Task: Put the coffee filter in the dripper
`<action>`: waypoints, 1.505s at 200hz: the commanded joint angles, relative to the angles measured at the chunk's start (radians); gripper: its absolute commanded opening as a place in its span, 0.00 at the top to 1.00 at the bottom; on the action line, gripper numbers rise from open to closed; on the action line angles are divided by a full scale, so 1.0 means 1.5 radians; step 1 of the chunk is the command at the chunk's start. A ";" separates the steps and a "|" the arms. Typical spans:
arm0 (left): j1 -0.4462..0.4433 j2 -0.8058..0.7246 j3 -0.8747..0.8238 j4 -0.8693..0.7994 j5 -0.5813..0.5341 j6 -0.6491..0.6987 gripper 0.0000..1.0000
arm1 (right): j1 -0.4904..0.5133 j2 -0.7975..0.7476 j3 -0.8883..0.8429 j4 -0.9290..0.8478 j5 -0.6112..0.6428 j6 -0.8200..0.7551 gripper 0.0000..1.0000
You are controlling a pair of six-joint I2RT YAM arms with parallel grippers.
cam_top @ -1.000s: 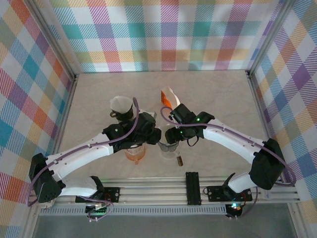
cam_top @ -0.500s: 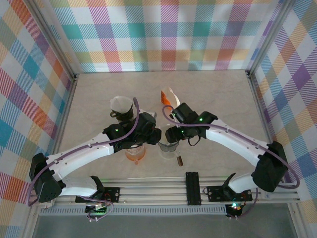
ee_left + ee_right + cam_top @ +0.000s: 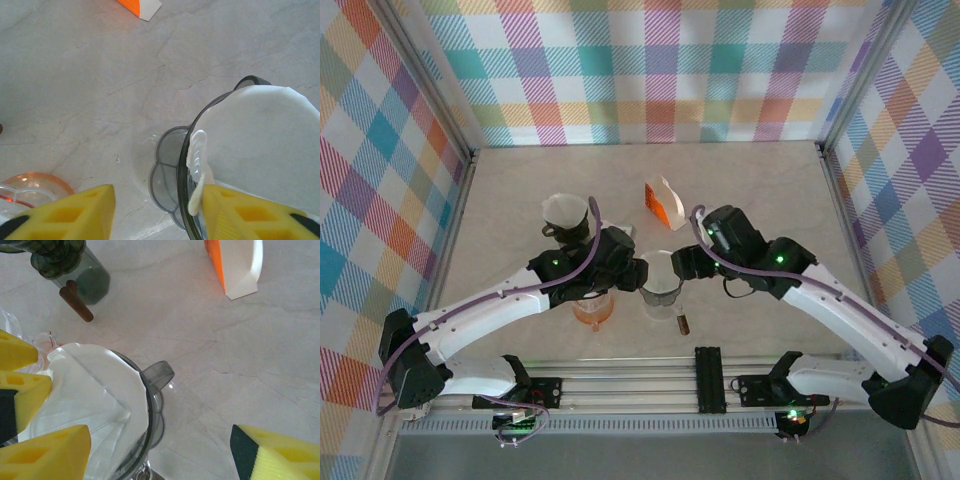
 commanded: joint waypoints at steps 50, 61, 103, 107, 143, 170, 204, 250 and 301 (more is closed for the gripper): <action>-0.002 -0.064 0.029 -0.012 -0.016 -0.016 0.35 | 0.002 -0.060 -0.025 0.011 0.036 0.013 0.24; 0.001 -0.080 0.034 -0.023 -0.027 -0.016 0.33 | 0.001 -0.069 -0.035 0.017 0.035 0.017 0.23; 0.105 -0.149 0.014 -0.042 -0.001 -0.034 0.30 | 0.002 -0.085 -0.059 0.031 0.027 0.024 0.23; 0.125 -0.158 0.004 -0.038 0.013 -0.040 0.31 | 0.001 -0.085 -0.060 0.033 0.026 0.024 0.23; 0.315 -0.243 -0.064 -0.020 0.084 -0.073 0.34 | 0.001 -0.094 -0.072 0.041 0.016 0.022 0.23; 0.479 -0.250 -0.116 -0.001 0.162 -0.091 0.41 | 0.001 -0.100 -0.078 0.048 0.018 0.020 0.23; 0.646 -0.260 -0.215 0.086 0.227 -0.168 0.48 | 0.002 -0.109 -0.088 0.060 0.019 0.019 0.23; 0.722 -0.098 -0.270 0.274 0.276 -0.223 0.47 | 0.001 -0.117 -0.095 0.070 0.020 0.015 0.23; 0.722 0.101 -0.259 0.430 0.274 -0.286 0.61 | 0.001 -0.124 -0.092 0.064 0.029 0.010 0.23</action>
